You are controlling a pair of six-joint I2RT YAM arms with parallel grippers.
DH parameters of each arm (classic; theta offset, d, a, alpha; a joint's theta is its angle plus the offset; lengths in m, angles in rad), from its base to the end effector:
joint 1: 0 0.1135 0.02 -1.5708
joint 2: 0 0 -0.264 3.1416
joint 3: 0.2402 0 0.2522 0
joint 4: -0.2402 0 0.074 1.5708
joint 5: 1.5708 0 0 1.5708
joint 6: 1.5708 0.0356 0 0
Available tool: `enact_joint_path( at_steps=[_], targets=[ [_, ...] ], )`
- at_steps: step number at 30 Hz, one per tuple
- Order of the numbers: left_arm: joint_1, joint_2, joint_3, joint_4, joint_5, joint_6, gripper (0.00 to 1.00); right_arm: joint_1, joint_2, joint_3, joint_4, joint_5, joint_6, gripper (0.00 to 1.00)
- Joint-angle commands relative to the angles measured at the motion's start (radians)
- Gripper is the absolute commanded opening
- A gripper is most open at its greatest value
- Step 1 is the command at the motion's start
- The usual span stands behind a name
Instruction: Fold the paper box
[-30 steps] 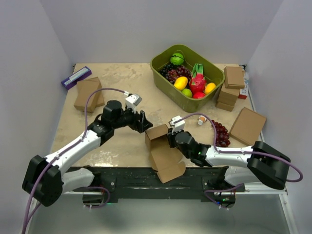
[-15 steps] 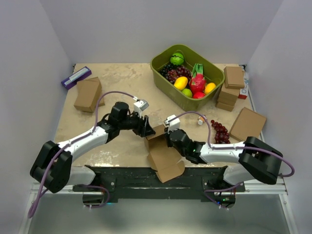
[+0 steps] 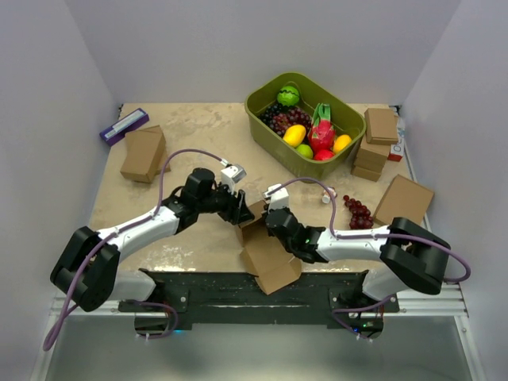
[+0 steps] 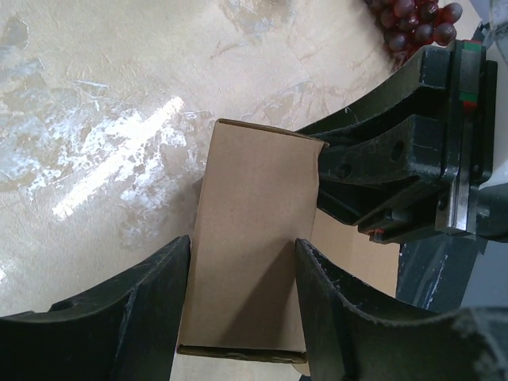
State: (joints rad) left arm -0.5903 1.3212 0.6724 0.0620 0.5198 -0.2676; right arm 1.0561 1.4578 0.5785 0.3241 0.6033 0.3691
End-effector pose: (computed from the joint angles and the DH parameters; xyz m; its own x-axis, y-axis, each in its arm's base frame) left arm 0.2174 -0.1670 0.2110 -0.6622 0.1675 -0.7304 0.6757 0.5548 -0.4854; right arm 0.1556 0.2342 0.1709 -0.4150 -0.1303 -0.9005 -0.3535 0.9350 0.0277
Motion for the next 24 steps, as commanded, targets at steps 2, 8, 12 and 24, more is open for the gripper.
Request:
enact_joint_path(
  at_steps=[2, 8, 12, 24],
  targets=[
    [-0.042, 0.006, 0.013, -0.014, 0.068, 0.005, 0.57, -0.007, 0.038, 0.047, -0.098, 0.139, 0.059, 0.04],
    [-0.046, 0.003, 0.007, -0.002, 0.08, -0.001, 0.57, -0.007, 0.067, 0.075, -0.123, 0.173, 0.073, 0.04],
    [-0.045, -0.002, 0.016, -0.016, 0.056, 0.004, 0.6, -0.005, 0.064, 0.072, -0.105, 0.127, 0.073, 0.11],
    [-0.003, -0.08, 0.03, -0.057, -0.079, 0.018, 0.76, -0.005, -0.201, -0.008, -0.169, -0.016, 0.09, 0.62]
  ],
)
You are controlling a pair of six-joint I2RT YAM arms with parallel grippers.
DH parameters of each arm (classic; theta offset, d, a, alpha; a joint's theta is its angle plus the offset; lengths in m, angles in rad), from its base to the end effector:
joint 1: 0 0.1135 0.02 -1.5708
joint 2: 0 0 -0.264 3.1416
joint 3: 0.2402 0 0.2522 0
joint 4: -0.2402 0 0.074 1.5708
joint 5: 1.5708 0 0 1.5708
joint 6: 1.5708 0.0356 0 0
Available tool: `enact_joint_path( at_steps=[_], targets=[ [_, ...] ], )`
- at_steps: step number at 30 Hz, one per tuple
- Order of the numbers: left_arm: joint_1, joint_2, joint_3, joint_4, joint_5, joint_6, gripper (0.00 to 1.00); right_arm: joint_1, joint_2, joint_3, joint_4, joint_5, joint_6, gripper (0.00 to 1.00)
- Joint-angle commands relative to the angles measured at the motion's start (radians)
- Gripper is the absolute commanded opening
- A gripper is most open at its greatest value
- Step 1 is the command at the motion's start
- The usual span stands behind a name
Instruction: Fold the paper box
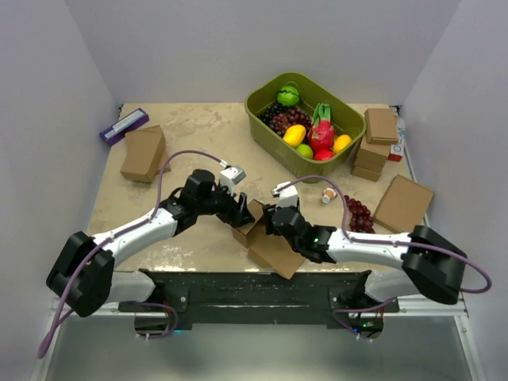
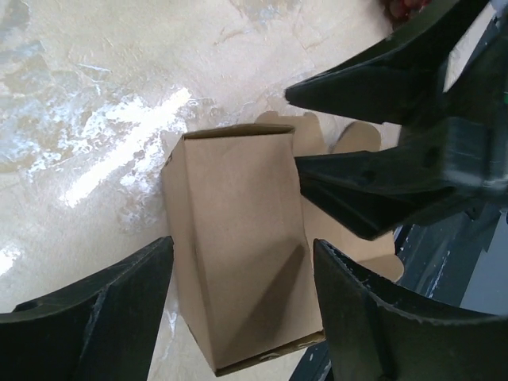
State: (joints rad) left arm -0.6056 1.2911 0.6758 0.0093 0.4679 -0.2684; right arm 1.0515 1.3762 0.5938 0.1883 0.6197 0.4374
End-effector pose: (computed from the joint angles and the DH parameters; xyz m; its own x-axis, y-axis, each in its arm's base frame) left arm 0.2118 -0.1662 0.2146 -0.6671 0.1740 -0.7244 0.6596 0.5900 -0.4657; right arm 0.1521 0.2244 0.1847 -0.4498 -0.0921 -0.8884 -0.3062 0.9503 0.0565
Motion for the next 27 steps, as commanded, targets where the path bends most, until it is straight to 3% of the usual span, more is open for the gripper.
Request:
enact_joint_path(
  at_steps=[1, 6, 10, 16, 21, 27],
  targets=[
    [0.016, -0.055, 0.028, -0.008, -0.037, 0.02, 0.77, 0.001, -0.143, -0.029, -0.056, -0.043, 0.027, 0.66],
    [0.026, -0.087, 0.027, -0.008, -0.064, 0.026, 0.8, 0.001, -0.267, -0.048, -0.182, -0.074, 0.093, 0.77],
    [0.027, -0.104, 0.027, -0.008, -0.083, 0.04, 0.82, -0.005, -0.321, -0.032, -0.448, -0.061, 0.298, 0.87],
    [0.027, -0.128, 0.124, -0.075, -0.182, 0.121, 0.82, -0.117, -0.422, -0.08, -0.633, -0.234, 0.465, 0.87],
    [0.027, -0.095, 0.272, -0.097, -0.227, 0.159, 0.83, -0.208, -0.632, -0.173, -0.733, -0.337, 0.552, 0.86],
    [0.04, -0.081, 0.202, -0.047, -0.18, 0.135, 0.85, -0.211, -0.791, -0.279, -0.777, -0.403, 0.671, 0.78]
  ],
)
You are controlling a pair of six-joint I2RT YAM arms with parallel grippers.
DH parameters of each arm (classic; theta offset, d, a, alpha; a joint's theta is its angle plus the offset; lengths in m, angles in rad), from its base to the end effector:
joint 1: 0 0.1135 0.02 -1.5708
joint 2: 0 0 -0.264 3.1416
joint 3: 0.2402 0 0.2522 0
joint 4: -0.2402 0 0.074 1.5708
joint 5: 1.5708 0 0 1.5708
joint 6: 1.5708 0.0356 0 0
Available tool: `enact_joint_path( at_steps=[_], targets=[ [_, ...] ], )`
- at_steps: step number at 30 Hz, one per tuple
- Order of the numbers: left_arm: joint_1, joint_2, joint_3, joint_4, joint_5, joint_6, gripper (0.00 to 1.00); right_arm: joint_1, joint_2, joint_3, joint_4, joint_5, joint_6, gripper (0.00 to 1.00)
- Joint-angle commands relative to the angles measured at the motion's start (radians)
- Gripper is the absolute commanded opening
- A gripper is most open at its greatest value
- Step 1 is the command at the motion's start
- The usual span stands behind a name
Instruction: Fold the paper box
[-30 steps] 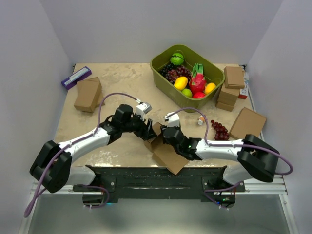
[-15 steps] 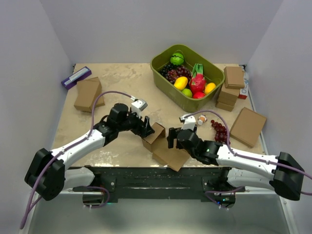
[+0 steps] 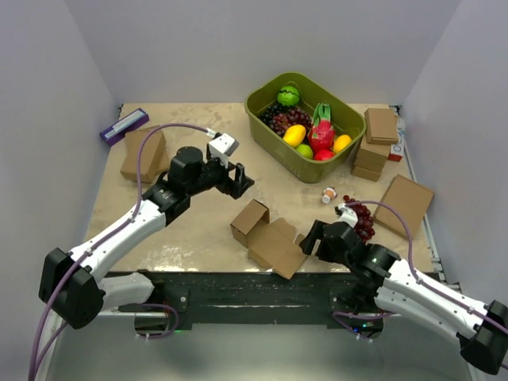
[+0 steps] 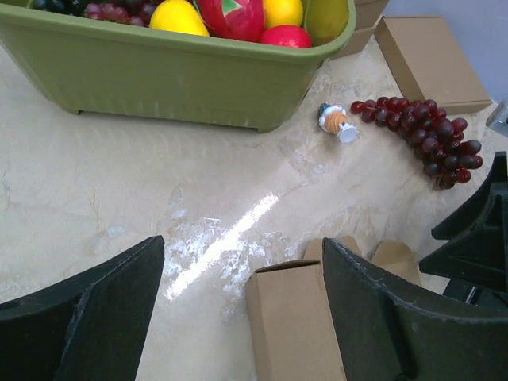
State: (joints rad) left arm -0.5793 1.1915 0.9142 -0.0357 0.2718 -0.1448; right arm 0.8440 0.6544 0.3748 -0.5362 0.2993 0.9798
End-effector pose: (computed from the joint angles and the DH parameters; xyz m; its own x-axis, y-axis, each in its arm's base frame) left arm 0.2268 -0.1598 0.3160 -0.3619 0.0707 -0.9295 0.6962 0.6836 -0.2191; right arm 0.0986 0.0951 0.1856 -0.7511 0.3494 -0.5601 0.0788 0.8898 0.4494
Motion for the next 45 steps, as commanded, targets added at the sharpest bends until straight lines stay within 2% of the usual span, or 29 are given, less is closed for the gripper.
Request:
enact_joint_path(
  at_steps=[1, 8, 14, 18, 24, 33, 35, 41, 44, 45],
  targets=[
    [0.013, 0.017, -0.049, -0.004, 0.029, 0.007, 0.85, -0.002, -0.079, -0.072, -0.051, -0.094, 0.147, 0.74],
    [0.013, -0.015, -0.046, -0.013, 0.012, 0.01, 0.85, -0.003, -0.151, -0.145, -0.015, -0.137, 0.244, 0.68],
    [0.013, -0.046, -0.051, -0.03, -0.036, 0.025, 0.86, -0.003, -0.09, -0.224, 0.142, -0.198, 0.309, 0.62],
    [0.013, -0.046, -0.051, -0.03, -0.033, 0.025, 0.86, -0.002, -0.056, -0.238, 0.185, -0.2, 0.332, 0.59],
    [0.012, -0.035, -0.057, -0.023, 0.004, 0.017, 0.86, -0.002, -0.114, -0.319, 0.272, -0.219, 0.416, 0.51],
    [0.013, 0.014, -0.054, -0.021, 0.07, 0.002, 0.86, -0.002, -0.202, -0.363, 0.352, -0.169, 0.411, 0.47],
    [0.012, 0.017, -0.054, -0.02, 0.07, 0.002, 0.86, -0.003, -0.191, -0.41, 0.41, -0.17, 0.416, 0.47],
    [0.012, 0.022, -0.054, -0.021, 0.064, 0.004, 0.86, -0.002, -0.124, -0.416, 0.481, -0.152, 0.384, 0.42],
    [0.013, 0.025, -0.052, -0.021, 0.061, 0.004, 0.86, -0.002, -0.093, -0.424, 0.531, -0.147, 0.373, 0.36],
    [0.013, 0.025, -0.054, -0.021, 0.061, 0.004, 0.86, -0.002, -0.087, -0.425, 0.562, -0.147, 0.37, 0.31]
  ],
)
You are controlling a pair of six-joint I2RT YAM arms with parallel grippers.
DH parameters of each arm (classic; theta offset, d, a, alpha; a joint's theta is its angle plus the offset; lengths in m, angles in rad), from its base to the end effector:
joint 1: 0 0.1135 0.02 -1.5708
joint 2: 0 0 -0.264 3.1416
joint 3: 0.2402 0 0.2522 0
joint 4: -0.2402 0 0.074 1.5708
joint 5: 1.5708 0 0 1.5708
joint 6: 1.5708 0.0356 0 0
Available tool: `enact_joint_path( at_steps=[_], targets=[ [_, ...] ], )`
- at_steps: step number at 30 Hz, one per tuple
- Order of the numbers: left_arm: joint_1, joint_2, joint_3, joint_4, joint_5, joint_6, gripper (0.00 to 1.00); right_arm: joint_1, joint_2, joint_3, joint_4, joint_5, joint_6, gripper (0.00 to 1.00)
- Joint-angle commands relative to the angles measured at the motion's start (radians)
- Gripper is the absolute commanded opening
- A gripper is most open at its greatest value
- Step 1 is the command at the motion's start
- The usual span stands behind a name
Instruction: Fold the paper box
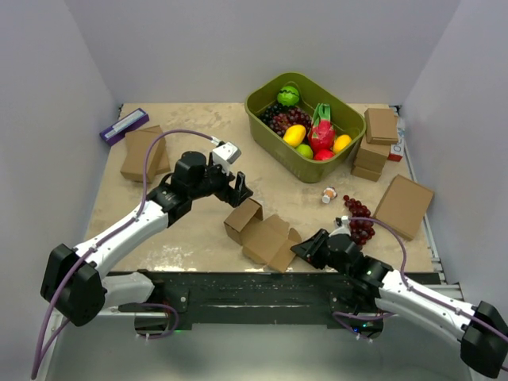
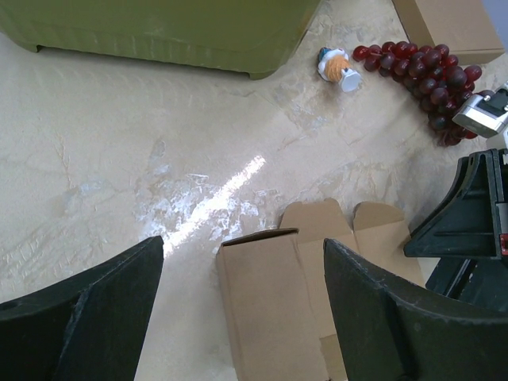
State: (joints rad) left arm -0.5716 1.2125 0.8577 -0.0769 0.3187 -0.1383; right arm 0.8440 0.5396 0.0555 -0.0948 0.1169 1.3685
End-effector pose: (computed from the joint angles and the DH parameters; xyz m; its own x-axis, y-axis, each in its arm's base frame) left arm 0.2260 -0.1586 0.2868 -0.4524 0.1353 -0.8815 0.6974 0.6698 -0.2551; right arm 0.0893 0.0942 0.1284 -0.7366 0.6358 -0.2307 0.2200 0.5478 0.8072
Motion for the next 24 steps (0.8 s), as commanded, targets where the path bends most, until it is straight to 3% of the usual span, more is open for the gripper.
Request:
enact_joint_path(
  at_steps=[1, 3, 7, 13, 16, 20, 24],
  targets=[
    [0.006, 0.001, 0.003, 0.02, 0.014, -0.003, 0.86, -0.002, 0.029, -0.105, 0.128, 0.036, -0.023, 0.26],
    [0.006, 0.002, 0.003, 0.02, 0.014, -0.003, 0.86, -0.002, 0.033, -0.073, 0.103, 0.052, -0.046, 0.12],
    [0.006, -0.017, 0.007, 0.017, 0.014, -0.001, 0.86, -0.002, 0.013, 0.05, -0.023, 0.09, -0.143, 0.01],
    [0.007, -0.096, 0.012, 0.016, 0.019, 0.054, 0.87, -0.002, 0.051, 0.317, -0.268, 0.165, -0.374, 0.0],
    [0.007, -0.139, 0.009, 0.043, 0.118, 0.115, 0.87, -0.002, 0.098, 0.487, -0.388, 0.176, -0.515, 0.0],
    [0.007, -0.139, 0.049, 0.093, 0.366, 0.174, 0.87, -0.002, 0.271, 0.734, -0.531, 0.15, -0.734, 0.0],
    [0.001, -0.146, 0.095, 0.111, 0.392, 0.21, 0.83, -0.002, 0.438, 1.01, -0.73, 0.139, -0.865, 0.0]
  ],
)
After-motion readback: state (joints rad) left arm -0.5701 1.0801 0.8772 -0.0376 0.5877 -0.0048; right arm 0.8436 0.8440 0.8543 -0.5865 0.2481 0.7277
